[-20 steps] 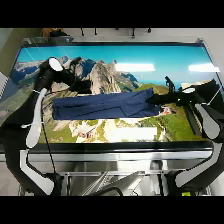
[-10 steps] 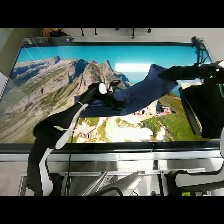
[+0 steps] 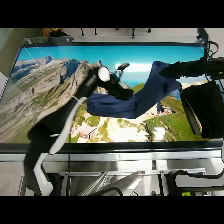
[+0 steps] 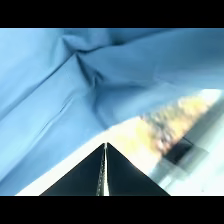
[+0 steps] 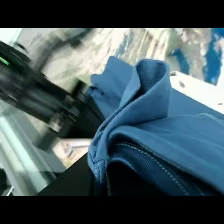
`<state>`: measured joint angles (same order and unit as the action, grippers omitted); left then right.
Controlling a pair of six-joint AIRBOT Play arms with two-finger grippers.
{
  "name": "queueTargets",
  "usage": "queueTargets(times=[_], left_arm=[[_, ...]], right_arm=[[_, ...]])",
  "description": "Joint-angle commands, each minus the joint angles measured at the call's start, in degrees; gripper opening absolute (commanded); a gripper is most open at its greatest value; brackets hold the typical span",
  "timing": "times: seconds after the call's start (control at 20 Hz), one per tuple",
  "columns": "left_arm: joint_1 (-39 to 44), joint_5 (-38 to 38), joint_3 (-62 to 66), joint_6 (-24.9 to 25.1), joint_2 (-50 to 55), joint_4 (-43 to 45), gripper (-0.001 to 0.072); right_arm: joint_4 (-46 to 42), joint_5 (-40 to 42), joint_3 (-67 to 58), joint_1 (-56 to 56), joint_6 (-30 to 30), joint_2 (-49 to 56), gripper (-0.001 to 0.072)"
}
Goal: Fold the shirts.
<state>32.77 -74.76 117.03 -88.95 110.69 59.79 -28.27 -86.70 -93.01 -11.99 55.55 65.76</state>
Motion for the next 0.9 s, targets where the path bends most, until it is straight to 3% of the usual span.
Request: queueTargets(times=[0.0, 0.15, 0.4, 0.45, 0.5, 0.55, 0.7, 0.85], left_arm=[[-9.2, -7.9, -3.9, 2.1, -16.6, 0.0, 0.0018], [-18.6, -7.0, -8.0, 2.6, -31.3, 0.1, 0.0018], [-29.0, -5.6, -16.8, 4.1, -45.5, 0.1, 0.0018], [-30.1, -5.1, -19.5, 5.2, -47.6, 0.0, 0.0018], [-30.5, -3.7, -22.1, 5.6, -49.3, 0.0, 0.0018], [-31.0, -1.9, -24.9, 5.6, -51.1, 0.0, 0.0018], [-31.1, 2.8, -31.1, 5.6, -55.2, 0.0, 0.0018], [-31.1, 4.9, -34.6, 5.6, -57.6, 0.1, 0.0018]], right_arm=[[0.4, 3.3, -0.1, 7.3, 0.9, 1.5, 0.002], [0.4, 12.2, -0.1, 20.2, 0.6, 4.8, 0.002], [-0.6, 30.6, -0.1, 40.3, -2.3, 18.5, 0.0023], [-0.4, 36.2, -0.1, 43.8, -5.2, 21.6, 0.0117], [-0.5, 40.2, -0.2, 45.9, -7.6, 23.7, 0.0399], [-0.4, 40.6, -0.8, 46.4, -8.0, 24.6, 0.0552], [-0.5, 32.4, -3.0, 41.5, -6.9, 19.7, 0.0549], [-6.8, 25.1, -3.0, 31.8, 0.0, 11.5, 0.0549]])
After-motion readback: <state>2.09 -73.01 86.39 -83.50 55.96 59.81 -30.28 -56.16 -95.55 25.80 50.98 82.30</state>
